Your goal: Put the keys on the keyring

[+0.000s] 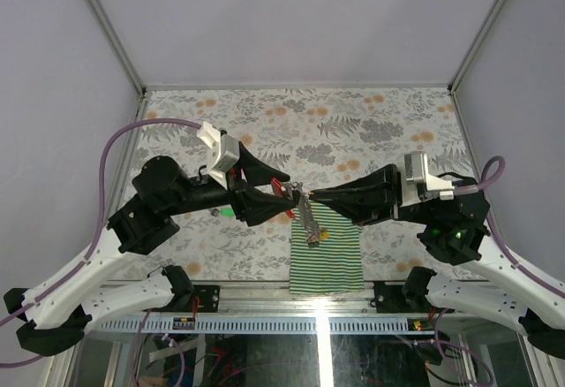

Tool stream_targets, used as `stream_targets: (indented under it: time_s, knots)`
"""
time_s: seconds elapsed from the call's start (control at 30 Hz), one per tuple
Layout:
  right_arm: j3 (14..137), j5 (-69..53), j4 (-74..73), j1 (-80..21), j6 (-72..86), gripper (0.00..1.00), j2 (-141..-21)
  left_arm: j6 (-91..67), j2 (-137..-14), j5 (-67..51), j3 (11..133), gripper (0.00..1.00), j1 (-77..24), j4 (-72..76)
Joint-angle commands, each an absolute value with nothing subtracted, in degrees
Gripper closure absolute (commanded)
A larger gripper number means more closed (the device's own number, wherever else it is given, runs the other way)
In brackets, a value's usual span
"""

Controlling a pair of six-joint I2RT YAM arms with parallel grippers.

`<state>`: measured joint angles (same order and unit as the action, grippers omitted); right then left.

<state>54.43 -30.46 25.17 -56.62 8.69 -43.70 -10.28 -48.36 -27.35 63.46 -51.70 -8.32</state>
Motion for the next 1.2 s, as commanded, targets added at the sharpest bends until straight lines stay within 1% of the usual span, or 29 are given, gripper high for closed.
stream_targets:
  time_s: [0.0,0.13,0.33,0.5,0.73,0.87,1.17]
  knots:
    - [55.11,-28.62,31.59,-56.78,9.40,1.00,-43.45,-12.31,-47.89,-30.99,62.89,0.46,-51.69,0.01]
    - [55.39,-29.46,30.41,-56.78,9.13,1.00,-43.46,-13.36,-47.97,-31.98,62.86,0.67,-51.69,1.40]
    - [58.28,-31.00,21.21,-56.81,3.70,1.00,-42.67,-14.35,-47.64,-32.78,63.38,0.87,-51.60,1.98]
    - [62.84,-33.41,7.98,-56.84,-4.63,1.00,-42.62,-14.81,-48.10,-34.20,64.42,0.99,-51.64,1.25]
    - [70.06,-40.29,-7.22,-56.82,-13.00,1.00,-44.75,-13.99,-50.80,-37.05,66.83,1.00,-51.60,-1.50]
    - [74.08,-42.05,-14.98,-56.83,-16.91,1.00,-46.18,-12.51,-53.07,-39.42,69.33,1.00,-51.50,-4.45]
    - [77.21,-38.21,-23.37,-56.82,-24.04,1.00,-45.58,-9.79,-57.25,-45.56,74.43,1.00,-51.33,-9.88]
